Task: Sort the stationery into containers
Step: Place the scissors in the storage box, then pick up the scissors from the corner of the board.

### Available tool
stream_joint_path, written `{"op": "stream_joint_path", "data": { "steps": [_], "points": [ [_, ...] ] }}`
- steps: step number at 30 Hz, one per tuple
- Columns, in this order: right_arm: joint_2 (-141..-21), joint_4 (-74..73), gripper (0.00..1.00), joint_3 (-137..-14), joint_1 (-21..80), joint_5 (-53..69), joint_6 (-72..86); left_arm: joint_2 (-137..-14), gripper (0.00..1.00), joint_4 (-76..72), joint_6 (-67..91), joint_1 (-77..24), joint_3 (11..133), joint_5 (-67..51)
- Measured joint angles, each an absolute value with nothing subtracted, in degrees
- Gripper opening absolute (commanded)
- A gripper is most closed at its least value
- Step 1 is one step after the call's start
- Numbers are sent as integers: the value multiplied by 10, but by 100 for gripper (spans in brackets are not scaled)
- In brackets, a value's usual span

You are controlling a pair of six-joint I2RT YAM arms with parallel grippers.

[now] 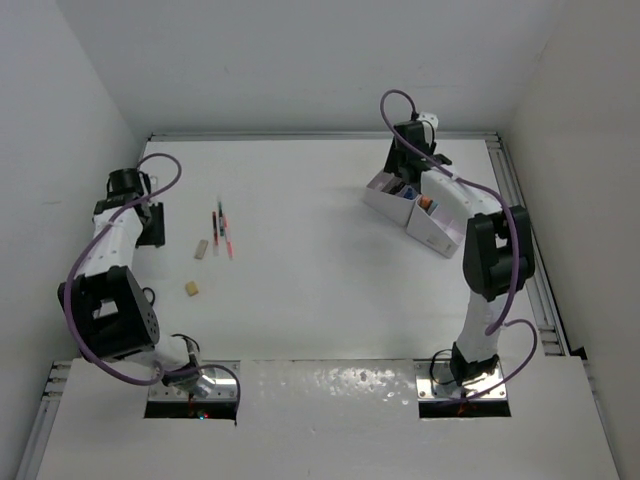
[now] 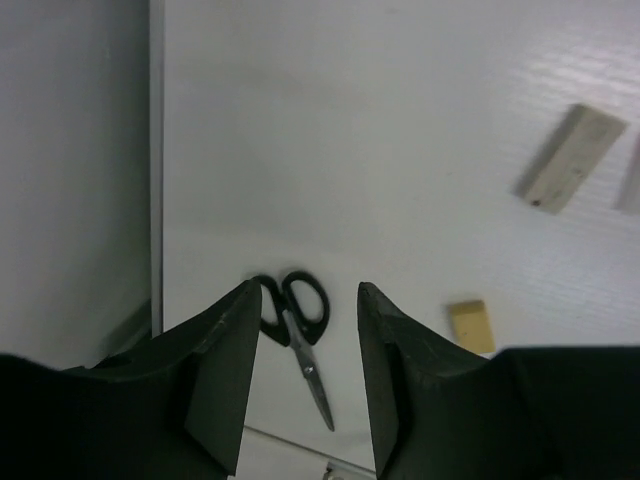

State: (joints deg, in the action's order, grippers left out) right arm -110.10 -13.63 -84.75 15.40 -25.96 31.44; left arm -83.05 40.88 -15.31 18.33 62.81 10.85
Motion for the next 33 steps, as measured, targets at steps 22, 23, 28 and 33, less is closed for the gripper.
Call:
{"op": "stream_joint_path", "data": {
  "steps": [22, 23, 28, 33],
  "points": [
    [-912, -59, 57, -750, 258, -64, 224, -891, 38, 403, -254, 425, 530, 43],
    [-912, -61, 57, -749, 260, -64, 223, -895, 36, 397, -255, 425, 527, 42],
    [-911, -63, 57, -743, 263, -70, 218, -934, 32, 372, -254, 425, 524, 40],
    [-896, -65, 57, -734, 265, -78, 210, -953, 15, 356, -252, 425, 521, 42]
  ]
}}
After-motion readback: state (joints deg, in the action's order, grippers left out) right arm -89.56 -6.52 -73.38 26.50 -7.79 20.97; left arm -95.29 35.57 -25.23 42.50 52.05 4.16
